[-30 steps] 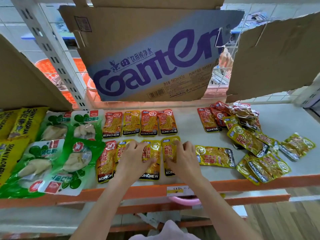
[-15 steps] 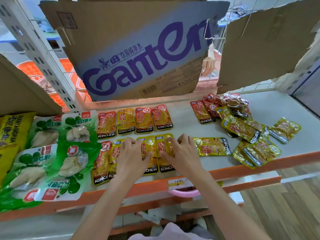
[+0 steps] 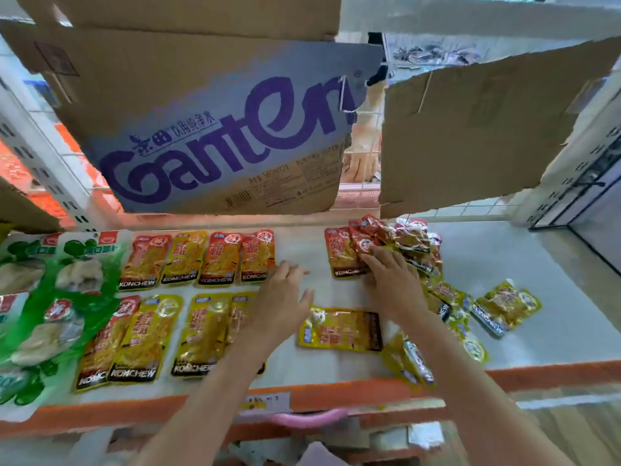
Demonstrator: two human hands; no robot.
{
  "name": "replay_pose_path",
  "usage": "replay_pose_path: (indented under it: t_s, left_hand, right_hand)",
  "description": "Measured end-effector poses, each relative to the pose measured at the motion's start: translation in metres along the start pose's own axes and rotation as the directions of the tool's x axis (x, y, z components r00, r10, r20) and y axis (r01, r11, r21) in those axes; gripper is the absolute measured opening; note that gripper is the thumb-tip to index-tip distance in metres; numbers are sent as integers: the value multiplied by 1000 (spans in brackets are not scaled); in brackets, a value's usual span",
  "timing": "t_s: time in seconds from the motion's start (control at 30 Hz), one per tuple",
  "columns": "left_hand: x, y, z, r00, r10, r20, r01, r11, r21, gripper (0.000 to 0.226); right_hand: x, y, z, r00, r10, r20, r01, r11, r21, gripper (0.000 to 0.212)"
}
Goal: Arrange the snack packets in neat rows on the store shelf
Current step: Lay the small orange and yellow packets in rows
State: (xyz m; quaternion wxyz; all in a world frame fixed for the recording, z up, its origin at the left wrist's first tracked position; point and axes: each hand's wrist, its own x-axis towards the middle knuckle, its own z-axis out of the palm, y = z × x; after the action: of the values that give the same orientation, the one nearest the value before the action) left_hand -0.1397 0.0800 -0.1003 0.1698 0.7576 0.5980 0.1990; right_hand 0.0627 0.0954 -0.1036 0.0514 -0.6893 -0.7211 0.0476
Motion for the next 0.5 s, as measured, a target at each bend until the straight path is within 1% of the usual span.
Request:
replay_pose_path:
  t_s: [0.1, 0.17, 0.3, 0.37, 0.4, 0.43, 0.5]
  left_hand:
    - [29, 25, 23, 999, 37, -27, -37, 999, -2, 33]
    - [44, 37, 38, 999, 41, -8, -41, 999, 23, 38]
    - [56, 51, 57, 998, 29, 62, -38, 988, 150, 47]
    - [53, 53, 60, 998, 10, 60, -20, 985, 170, 49]
    - [51, 53, 60, 999, 4, 49, -12, 986, 166, 49]
    - [48, 52, 59, 999, 2, 34, -7, 987, 161, 48]
    - [42, 49, 56, 1000, 4, 9, -5, 987, 160, 47]
  right_hand:
    - [7, 31, -3, 999, -33, 25, 34, 999, -41, 45]
    - [11, 42, -7, 999, -43, 31, 45, 998, -53, 45]
    - [16, 54, -15, 998, 19, 58, -16, 999, -52, 43]
    - [23, 56, -18, 998, 34, 55, -31, 999, -43, 39]
    - [26, 54, -19, 999, 10, 41, -9, 1000, -16, 38]
    - [28, 50, -18, 999, -46, 21, 46, 999, 22, 39]
    - [32, 41, -16, 977, -212, 33, 209, 975, 81, 43]
